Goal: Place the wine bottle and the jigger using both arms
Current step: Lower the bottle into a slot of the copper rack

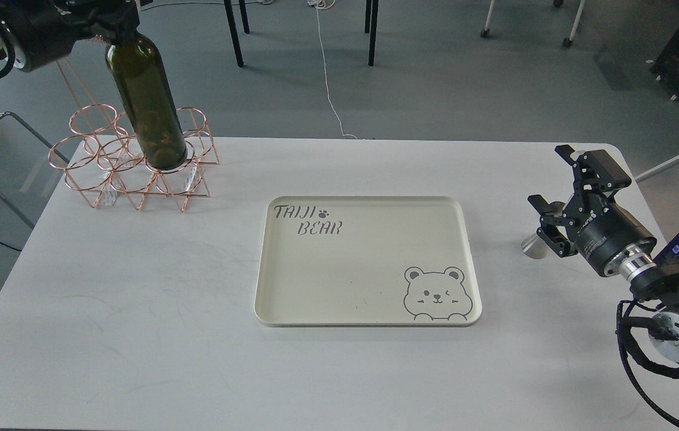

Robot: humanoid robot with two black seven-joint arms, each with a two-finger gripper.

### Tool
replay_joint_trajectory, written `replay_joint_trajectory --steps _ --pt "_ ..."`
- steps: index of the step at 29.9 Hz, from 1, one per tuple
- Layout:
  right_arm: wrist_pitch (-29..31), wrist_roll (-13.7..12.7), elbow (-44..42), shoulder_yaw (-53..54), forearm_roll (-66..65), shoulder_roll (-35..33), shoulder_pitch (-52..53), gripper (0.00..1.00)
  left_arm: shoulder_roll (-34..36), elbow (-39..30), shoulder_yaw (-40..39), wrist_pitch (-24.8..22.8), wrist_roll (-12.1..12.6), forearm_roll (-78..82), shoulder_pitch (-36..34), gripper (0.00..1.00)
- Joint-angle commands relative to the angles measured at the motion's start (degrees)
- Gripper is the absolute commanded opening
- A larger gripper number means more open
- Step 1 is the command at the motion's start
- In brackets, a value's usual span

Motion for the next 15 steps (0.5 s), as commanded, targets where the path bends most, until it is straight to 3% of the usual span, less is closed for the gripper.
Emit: replay_joint_trajectory --steps 1,15 --pt "0.0 0.0 0.0 0.0 0.0 0.0 0.0 0.99 -0.1 0.1 0.7 0.1 0.0 0.0 0.0 0.07" --pt "0.0 0.0 0.0 -0.1 -0.1 0.0 0.0 0.99 -0.7 1.8 4.1 2.7 0.0 -2.5 0.1 0.08"
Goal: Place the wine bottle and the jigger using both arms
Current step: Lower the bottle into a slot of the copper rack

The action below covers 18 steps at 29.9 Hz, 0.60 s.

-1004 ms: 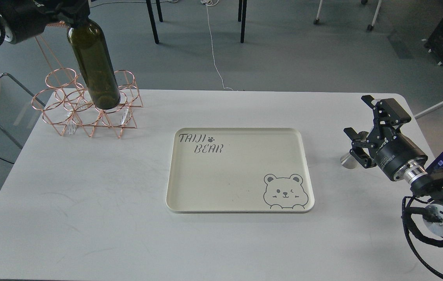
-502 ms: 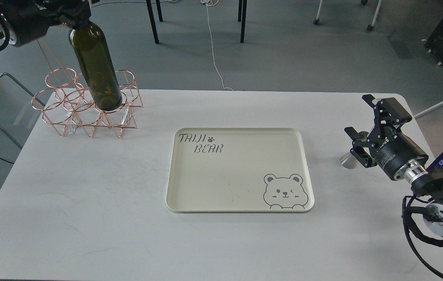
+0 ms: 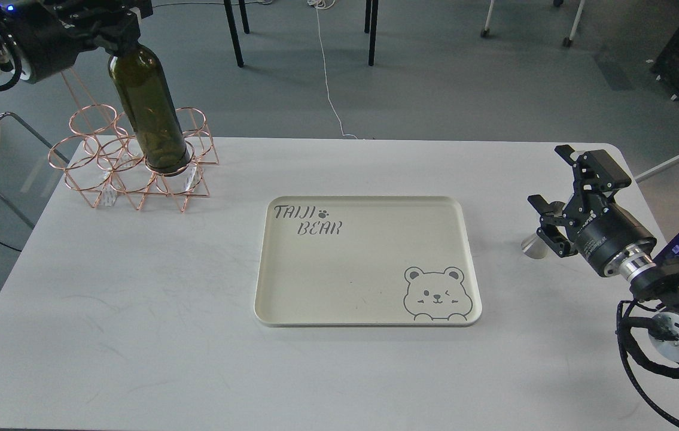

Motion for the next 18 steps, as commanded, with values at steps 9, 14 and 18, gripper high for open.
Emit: replay_joint_trajectory --steps 9,14,18 --pt "0.0 0.0 0.0 0.1 0.0 0.0 -0.3 0.99 -0.8 1.1 0.7 0.6 0.0 -1.3 1.5 0.11" --pt "-0.1 0.0 -0.1 0.1 0.0 0.1 -0.3 0.99 -1.9 1.7 1.0 0.7 0.0 -1.3 1.5 0.12" --pt "-0.1 0.0 -0.4 0.1 0.1 0.2 -0.3 0.99 -2.2 1.8 1.0 0.7 0.0 -1.3 1.5 0.17"
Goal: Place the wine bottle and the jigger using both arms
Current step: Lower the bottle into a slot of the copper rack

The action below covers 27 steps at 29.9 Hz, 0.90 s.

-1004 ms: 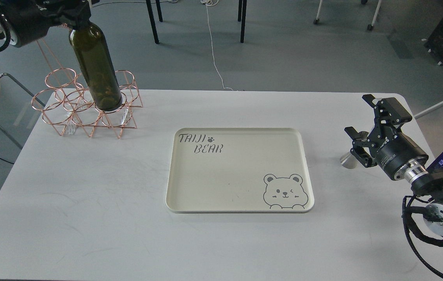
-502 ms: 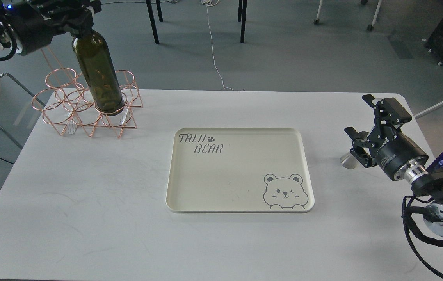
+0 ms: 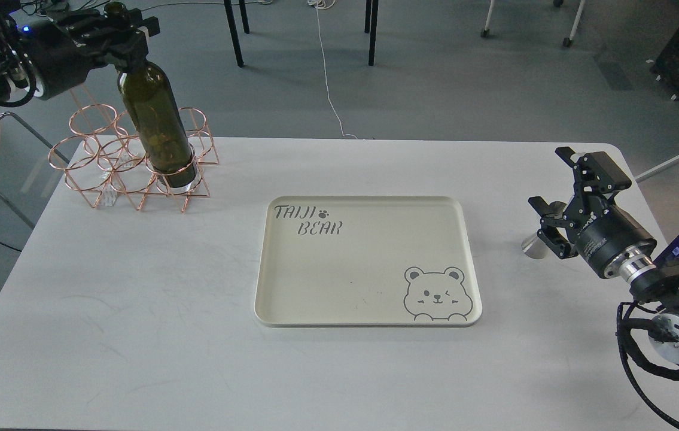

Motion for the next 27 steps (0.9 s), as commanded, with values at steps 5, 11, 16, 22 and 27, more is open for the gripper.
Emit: replay_joint_trajectory --steps 5,11,16,22,27 --pt "0.0 0.0 -0.2 0.0 0.0 0.0 -0.1 0.99 -0.7 0.8 0.4 -0.1 0.0 0.0 0.1 0.2" --pt "0.0 0.0 -0.2 -0.2 0.0 0.0 -0.1 0.99 -0.7 0.9 1.1 0.0 0.0 0.0 0.5 0.25" --pt "0.0 0.0 -0.2 -0.3 0.0 0.0 -0.3 0.99 -0.7 1.2 1.1 0.0 0.0 -0.1 1.1 0.3" --pt "0.0 0.0 -0.2 -0.4 0.0 0.0 -0.5 0.99 -0.7 1.2 1.0 0.0 0.0 -0.1 2.2 0.41" --pt "0.0 0.0 -0.2 -0.4 0.0 0.0 -0.5 0.99 -0.6 1.2 1.1 2.0 0.0 -1.3 2.9 0.41"
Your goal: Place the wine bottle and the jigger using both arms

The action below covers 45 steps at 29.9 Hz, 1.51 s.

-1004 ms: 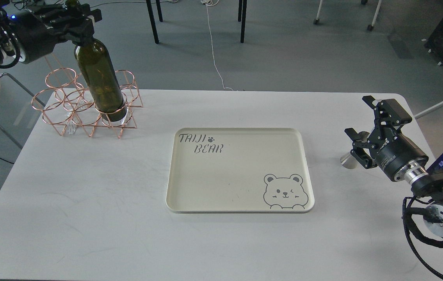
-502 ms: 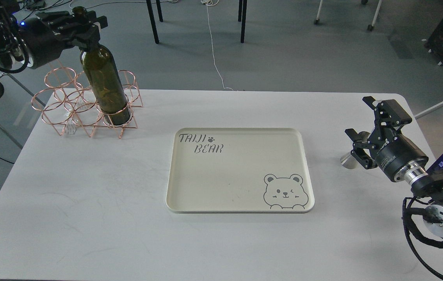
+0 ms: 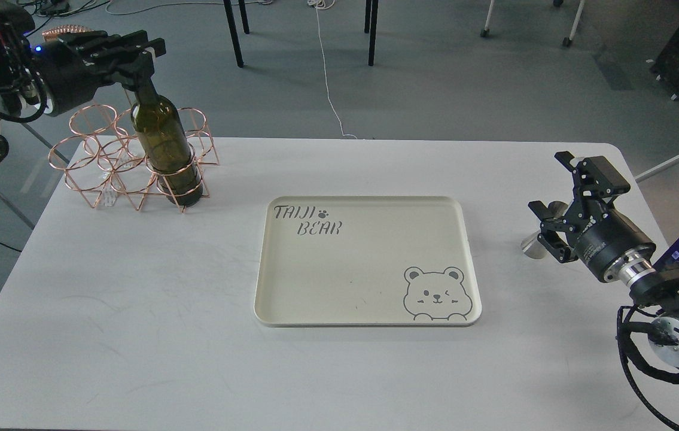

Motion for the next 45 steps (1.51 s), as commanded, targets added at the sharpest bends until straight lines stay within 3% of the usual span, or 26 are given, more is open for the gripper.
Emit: replay_joint_trajectory --steps 1,6,12,15,21,25,34,38,45 --pt "0.0 0.0 0.0 0.0 0.0 0.0 0.0 0.99 0.1 0.0 0.1 1.3 0.0 -1.3 0.6 0.41" --pt "0.0 0.0 0.0 0.0 0.0 0.0 0.0 0.99 0.1 0.0 0.2 1.3 0.0 -1.7 0.9 0.45" --pt "0.0 0.0 0.0 0.1 0.0 0.0 0.0 0.99 0.1 0.0 0.0 1.6 0.0 -2.9 1.0 0.87" --pt "0.0 0.0 0.0 0.2 0.0 0.0 0.0 0.99 0.5 -0.1 0.2 1.7 0.0 -6.9 1.0 0.98" --pt "0.0 0.0 0.0 0.5 0.0 0.0 0.0 0.99 2.8 -1.4 -0.5 1.4 0.0 -9.4 1.0 0.98" --pt "0.0 0.0 0.0 0.6 0.0 0.4 0.0 0.99 6.2 -4.4 0.0 0.3 0.0 -19.2 1.1 0.98" --pt "0.1 0.0 -0.6 2.1 0.1 4.5 0.1 0.99 12.9 -21.5 -3.0 -2.0 0.0 -46.7 6.9 0.98" --pt "0.1 0.0 -1.2 2.3 0.1 5.1 0.1 0.99 12.3 -27.9 -8.4 -2.0 0.0 -59.8 12.1 0.98" --pt "0.0 0.0 -4.7 3.4 0.2 8.1 0.2 0.99 3.6 -32.7 -14.4 -1.5 0.0 -61.2 25.5 0.98"
